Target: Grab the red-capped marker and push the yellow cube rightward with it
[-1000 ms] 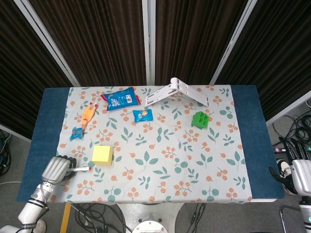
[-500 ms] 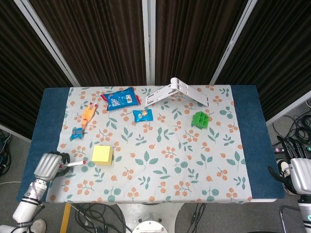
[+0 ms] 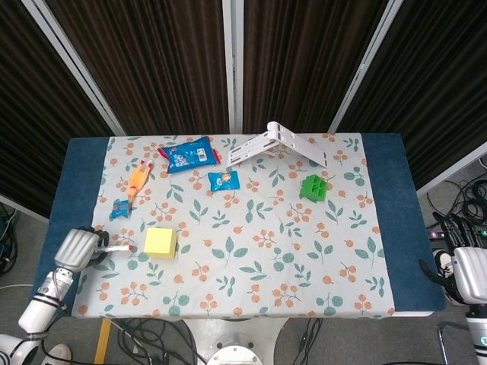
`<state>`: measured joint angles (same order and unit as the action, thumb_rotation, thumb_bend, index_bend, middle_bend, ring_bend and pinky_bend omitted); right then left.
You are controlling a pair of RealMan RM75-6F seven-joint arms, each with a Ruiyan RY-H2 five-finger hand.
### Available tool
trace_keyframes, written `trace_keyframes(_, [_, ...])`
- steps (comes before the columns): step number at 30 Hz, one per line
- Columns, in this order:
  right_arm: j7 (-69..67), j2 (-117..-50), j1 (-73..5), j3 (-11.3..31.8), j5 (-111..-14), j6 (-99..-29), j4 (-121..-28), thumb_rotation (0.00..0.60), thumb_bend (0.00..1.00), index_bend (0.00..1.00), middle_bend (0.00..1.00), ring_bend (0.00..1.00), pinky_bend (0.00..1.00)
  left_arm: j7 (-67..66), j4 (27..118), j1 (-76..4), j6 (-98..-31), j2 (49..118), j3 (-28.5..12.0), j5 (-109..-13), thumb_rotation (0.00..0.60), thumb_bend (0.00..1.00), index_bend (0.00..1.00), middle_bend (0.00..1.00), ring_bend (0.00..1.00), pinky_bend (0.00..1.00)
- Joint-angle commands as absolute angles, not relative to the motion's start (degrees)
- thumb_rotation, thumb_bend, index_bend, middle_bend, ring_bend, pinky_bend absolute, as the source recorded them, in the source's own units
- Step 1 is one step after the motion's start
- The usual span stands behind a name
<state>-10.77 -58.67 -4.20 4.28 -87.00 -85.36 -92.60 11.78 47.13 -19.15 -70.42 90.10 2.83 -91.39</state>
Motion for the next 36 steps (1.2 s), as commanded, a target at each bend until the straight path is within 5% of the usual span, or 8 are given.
trace_keyframes(1, [-10.6, -58.6, -4.2, 4.3, -86.8, -85.3, -92.7, 0.6, 0.17, 0.0, 0.13, 0.0, 0.0, 12.9, 44.1, -20.3, -69.7, 91.6, 3.7, -92.7, 0.6, 0.45, 0.68, 0.7, 0.54, 0.57])
trace_keyframes(13, [-10.0, -58.6, -4.2, 4.3, -86.6, -85.1, -93.1, 0.6, 0.17, 0.0, 0.13, 0.0, 0.0, 14.6, 42.6, -23.6, -69.6, 94.3, 3.8, -94.3, 0.6, 0.45, 0.68, 0.7, 0.54, 0.57])
trace_keyframes(36, [-12.0, -58.8, -3.7, 4.2, -85.7, -85.0, -91.1, 0.6, 0.17, 0.0, 0.13, 0.0, 0.0, 2.3, 56.3, -31.8, -61.8, 96.4, -1.1, -90.4, 0.6, 0.45, 0.68, 0.7, 0.54, 0.57])
